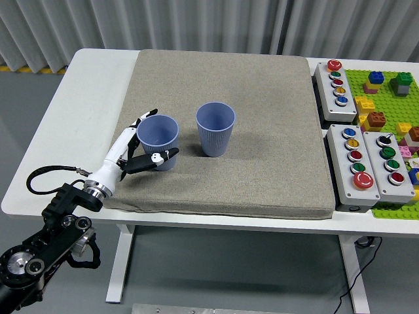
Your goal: Pick cup pour cup place
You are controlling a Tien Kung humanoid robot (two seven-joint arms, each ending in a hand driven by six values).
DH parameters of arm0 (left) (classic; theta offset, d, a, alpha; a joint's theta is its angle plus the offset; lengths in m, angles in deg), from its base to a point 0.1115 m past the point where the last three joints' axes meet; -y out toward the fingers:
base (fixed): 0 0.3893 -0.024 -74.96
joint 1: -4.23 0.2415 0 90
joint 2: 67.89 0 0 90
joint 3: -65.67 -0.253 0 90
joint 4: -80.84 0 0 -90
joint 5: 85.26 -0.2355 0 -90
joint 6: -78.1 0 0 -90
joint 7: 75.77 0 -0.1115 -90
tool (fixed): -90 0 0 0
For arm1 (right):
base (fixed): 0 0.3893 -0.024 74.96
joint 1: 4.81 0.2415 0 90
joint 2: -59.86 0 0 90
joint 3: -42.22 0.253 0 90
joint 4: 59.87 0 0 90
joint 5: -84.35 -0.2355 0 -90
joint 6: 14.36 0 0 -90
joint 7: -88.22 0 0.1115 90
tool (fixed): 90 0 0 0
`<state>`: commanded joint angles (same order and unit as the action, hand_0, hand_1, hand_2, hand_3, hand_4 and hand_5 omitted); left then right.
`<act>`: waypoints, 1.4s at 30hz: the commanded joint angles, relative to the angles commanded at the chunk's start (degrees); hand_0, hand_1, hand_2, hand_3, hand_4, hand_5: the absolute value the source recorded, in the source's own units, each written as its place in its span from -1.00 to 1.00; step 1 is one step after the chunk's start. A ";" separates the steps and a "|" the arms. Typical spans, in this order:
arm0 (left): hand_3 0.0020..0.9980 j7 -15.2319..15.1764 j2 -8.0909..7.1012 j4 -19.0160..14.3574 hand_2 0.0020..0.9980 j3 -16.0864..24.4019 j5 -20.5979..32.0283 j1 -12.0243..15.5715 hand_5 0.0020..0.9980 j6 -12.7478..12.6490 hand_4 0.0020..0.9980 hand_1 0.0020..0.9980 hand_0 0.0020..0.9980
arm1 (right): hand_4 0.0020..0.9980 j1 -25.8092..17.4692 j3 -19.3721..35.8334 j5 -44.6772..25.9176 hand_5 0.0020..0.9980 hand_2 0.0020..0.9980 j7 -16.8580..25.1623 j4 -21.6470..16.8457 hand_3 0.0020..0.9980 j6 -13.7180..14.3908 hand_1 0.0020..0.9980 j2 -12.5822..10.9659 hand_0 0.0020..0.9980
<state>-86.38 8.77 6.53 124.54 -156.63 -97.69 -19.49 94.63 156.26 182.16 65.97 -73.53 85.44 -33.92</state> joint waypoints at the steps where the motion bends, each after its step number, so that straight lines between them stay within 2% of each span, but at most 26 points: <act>1: 1.00 -0.01 0.00 0.05 1.00 -0.01 0.02 0.00 -0.43 0.01 0.90 0.82 0.85 | -1.00 0.00 0.01 -0.01 -1.00 0.01 0.00 0.00 0.15 0.01 0.20 0.00 0.28; 10: 1.00 -0.44 0.13 1.35 0.99 -0.49 0.55 -0.66 -0.44 -0.64 0.89 0.77 0.82 | -1.00 0.10 0.09 -0.02 -1.00 0.01 -0.07 -0.02 0.15 0.07 0.20 0.02 0.28; 11: 1.00 -0.57 0.14 1.35 0.85 -0.65 0.68 -0.77 -0.46 -0.83 0.89 0.56 0.58 | -1.00 0.12 0.08 -0.04 -1.00 0.01 -0.07 -0.01 0.15 0.08 0.20 0.01 0.28; 16: 1.00 -0.94 0.47 1.77 0.85 -1.14 1.69 -1.27 -0.46 -0.95 0.89 0.56 0.58 | -1.00 0.16 0.05 0.05 -1.00 0.01 -0.07 0.00 0.15 0.05 0.20 0.01 0.28; 17: 0.95 -0.97 0.54 1.87 0.69 -1.20 1.89 -1.33 -0.44 -0.85 0.88 0.43 0.43 | -1.00 0.16 0.04 0.07 -1.00 0.01 -0.07 0.00 0.15 0.05 0.20 0.01 0.29; 20: 0.95 -1.16 0.70 1.94 0.69 -1.63 1.93 -1.38 -0.44 -0.98 0.88 0.43 0.43 | -1.00 0.13 0.03 -0.04 -1.00 0.01 -0.07 0.00 0.15 0.07 0.20 0.01 0.29; 22: 0.95 -1.60 0.77 1.99 0.69 -1.94 2.44 -1.43 -0.44 -1.96 0.88 0.43 0.43 | -1.00 0.14 0.09 0.08 -1.00 0.01 -0.10 -0.01 0.15 0.05 0.20 0.02 0.29; 23: 0.61 -1.84 0.79 2.03 0.46 -2.08 2.74 -1.47 -0.52 -2.50 0.81 0.32 0.33 | -1.00 0.13 0.09 0.05 -1.00 0.01 -0.11 -0.02 0.15 0.06 0.20 0.02 0.28; 28: 0.61 -2.97 0.85 2.14 0.46 -2.71 4.22 -1.61 -0.52 -4.83 0.81 0.32 0.33 | -1.00 0.15 0.17 0.27 -1.00 0.01 -0.13 -0.02 0.15 0.00 0.20 0.03 0.28; 29: 0.32 -3.21 0.92 2.15 0.23 -2.83 4.56 -1.57 -0.54 -5.33 0.77 0.18 0.26 | -1.00 0.15 0.16 0.21 -1.00 0.01 -0.11 -0.01 0.15 0.01 0.20 0.02 0.28; 34: 0.32 -3.48 1.08 1.87 0.23 -3.04 4.89 -1.40 -0.54 -6.03 0.77 0.18 0.26 | -1.00 0.25 0.13 0.20 -1.00 0.01 -0.07 0.01 0.15 -0.03 0.20 0.01 0.28; 35: 0.20 -3.44 1.08 1.81 0.16 -3.13 4.91 -1.41 -0.52 -6.01 0.77 0.14 0.24 | -1.00 0.28 0.09 0.16 -1.00 0.01 -0.06 0.01 0.15 -0.03 0.20 0.00 0.28; 42: 0.15 -3.51 1.22 1.85 0.14 -3.54 5.05 -1.28 -0.53 -6.39 0.76 0.14 0.25 | -1.00 0.21 0.02 0.27 -1.00 0.01 -0.06 0.02 0.15 -0.08 0.20 0.00 0.28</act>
<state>-89.89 9.99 8.38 121.00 -151.59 -98.97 -25.89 94.84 156.27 182.43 65.91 -73.51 85.35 -33.92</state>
